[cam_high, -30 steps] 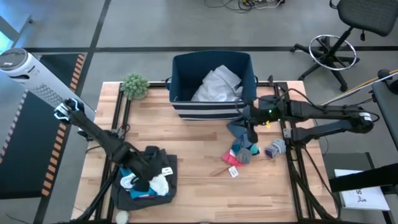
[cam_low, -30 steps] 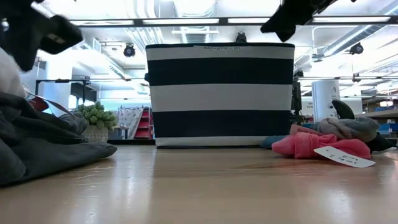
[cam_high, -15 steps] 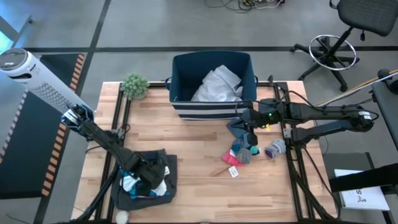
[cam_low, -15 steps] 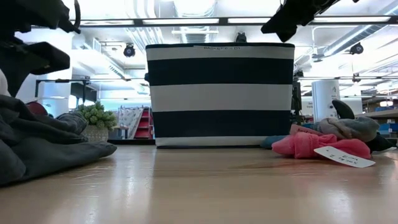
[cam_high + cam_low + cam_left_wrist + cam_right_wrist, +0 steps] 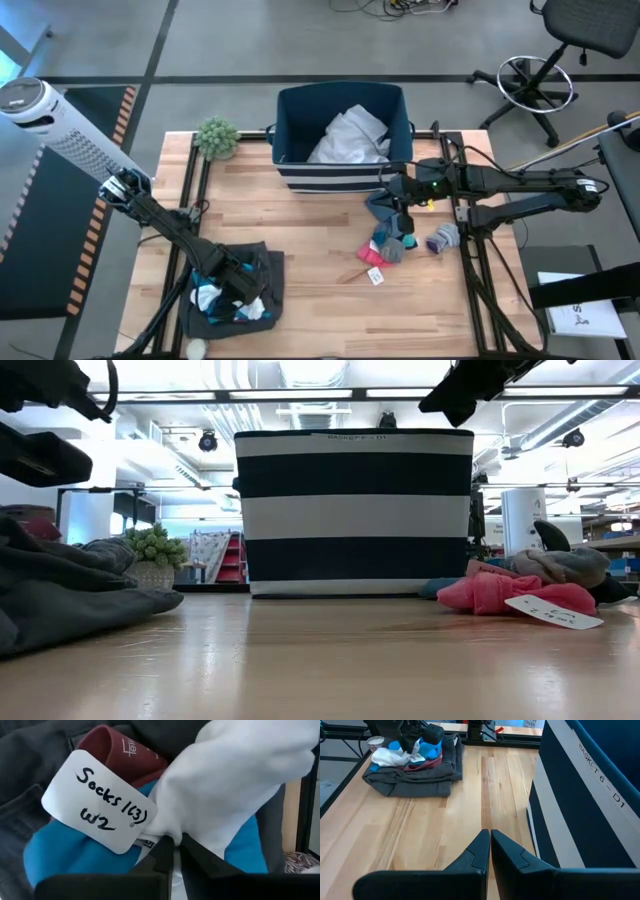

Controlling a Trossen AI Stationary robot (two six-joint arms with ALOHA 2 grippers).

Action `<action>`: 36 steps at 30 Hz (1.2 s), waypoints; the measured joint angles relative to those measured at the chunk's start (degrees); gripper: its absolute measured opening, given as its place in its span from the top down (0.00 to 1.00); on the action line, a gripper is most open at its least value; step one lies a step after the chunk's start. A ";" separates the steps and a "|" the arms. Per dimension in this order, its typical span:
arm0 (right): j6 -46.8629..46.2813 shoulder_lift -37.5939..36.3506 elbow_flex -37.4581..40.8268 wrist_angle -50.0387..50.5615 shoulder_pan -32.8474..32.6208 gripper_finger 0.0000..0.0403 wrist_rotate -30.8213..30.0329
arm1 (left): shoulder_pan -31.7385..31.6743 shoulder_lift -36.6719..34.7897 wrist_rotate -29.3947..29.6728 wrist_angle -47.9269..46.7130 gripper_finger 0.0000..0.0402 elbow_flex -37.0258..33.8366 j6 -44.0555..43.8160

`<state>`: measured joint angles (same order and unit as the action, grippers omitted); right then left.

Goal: Sort clothes
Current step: Put the white socks into the laundry bin

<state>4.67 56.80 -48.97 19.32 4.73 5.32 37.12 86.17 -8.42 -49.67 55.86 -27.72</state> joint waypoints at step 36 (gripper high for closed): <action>0.83 0.00 0.00 -0.33 0.00 1.00 0.02 | -19.47 -3.09 37.01 2.22 1.00 24.31 38.30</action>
<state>5.50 56.80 -48.97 18.98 4.73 5.34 17.66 83.09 28.60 -47.45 80.17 10.58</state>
